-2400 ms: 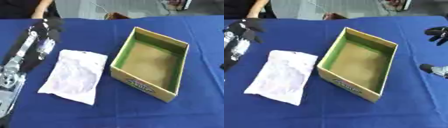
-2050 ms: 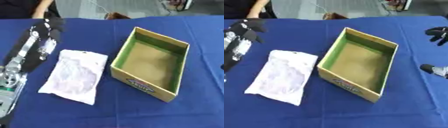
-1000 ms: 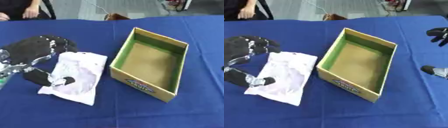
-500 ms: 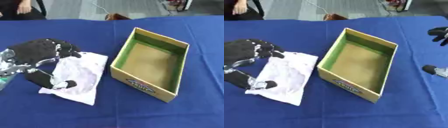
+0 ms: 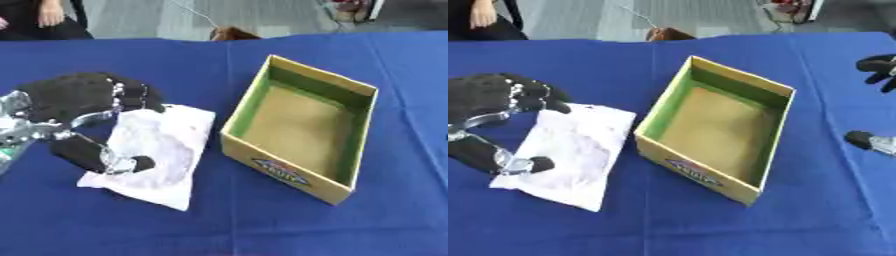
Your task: Pick up objects on the table and place them in the box.
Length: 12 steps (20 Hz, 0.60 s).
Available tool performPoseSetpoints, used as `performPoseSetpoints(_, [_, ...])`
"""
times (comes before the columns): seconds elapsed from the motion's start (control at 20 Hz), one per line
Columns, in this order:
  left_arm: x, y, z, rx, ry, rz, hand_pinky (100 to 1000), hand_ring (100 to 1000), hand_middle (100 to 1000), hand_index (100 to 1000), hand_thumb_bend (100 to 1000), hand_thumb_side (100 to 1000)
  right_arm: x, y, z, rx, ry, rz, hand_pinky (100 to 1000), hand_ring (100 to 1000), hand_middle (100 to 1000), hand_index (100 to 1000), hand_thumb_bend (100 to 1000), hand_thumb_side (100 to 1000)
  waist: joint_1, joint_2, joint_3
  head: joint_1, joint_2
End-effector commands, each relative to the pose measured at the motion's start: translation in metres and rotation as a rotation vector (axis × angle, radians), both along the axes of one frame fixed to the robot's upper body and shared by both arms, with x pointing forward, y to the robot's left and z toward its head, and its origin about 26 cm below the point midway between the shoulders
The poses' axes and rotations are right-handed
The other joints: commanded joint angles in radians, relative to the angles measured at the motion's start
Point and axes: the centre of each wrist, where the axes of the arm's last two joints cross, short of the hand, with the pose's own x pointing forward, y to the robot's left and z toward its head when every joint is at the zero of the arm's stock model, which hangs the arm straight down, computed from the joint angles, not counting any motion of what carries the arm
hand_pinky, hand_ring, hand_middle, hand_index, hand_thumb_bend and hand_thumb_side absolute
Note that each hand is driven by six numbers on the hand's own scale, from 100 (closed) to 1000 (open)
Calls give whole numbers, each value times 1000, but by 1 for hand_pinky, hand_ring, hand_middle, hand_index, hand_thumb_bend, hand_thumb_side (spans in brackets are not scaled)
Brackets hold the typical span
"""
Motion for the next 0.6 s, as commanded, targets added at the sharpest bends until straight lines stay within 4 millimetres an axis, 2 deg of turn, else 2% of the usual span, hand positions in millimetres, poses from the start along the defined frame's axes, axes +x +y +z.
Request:
performPoseSetpoints(0.05, [11, -2, 3, 38, -9, 4, 694, 767, 863, 898, 505, 905, 0, -2, 12, -26, -26, -1, 655, 757, 882, 930, 639, 641, -4, -15, -3, 13, 0])
performPoseSetpoints(0.15, [18, -3, -2, 56, -10, 8, 715, 787, 865, 898, 515, 915, 0, -2, 12, -25, -25, -1, 655, 757, 882, 930, 641, 639, -5, -15, -4, 15, 0])
performPoseSetpoints(0.2, [24, -4, -5, 66, -6, 12, 713, 786, 865, 898, 513, 1000, 0, -2, 12, -25, -25, 1, 655, 757, 882, 930, 641, 639, -6, -14, -6, 18, 0])
performPoseSetpoints(0.25, [29, -4, -8, 76, 1, 15, 730, 807, 866, 899, 517, 927, 0, -1, 13, -24, -26, 2, 655, 757, 882, 930, 642, 639, -7, -12, -7, 19, 0])
performPoseSetpoints(0.6, [50, -2, -29, 106, 33, 28, 740, 823, 867, 898, 519, 937, 1, 0, 13, -21, -27, 7, 655, 756, 881, 930, 648, 636, -9, -7, -13, 25, 0])
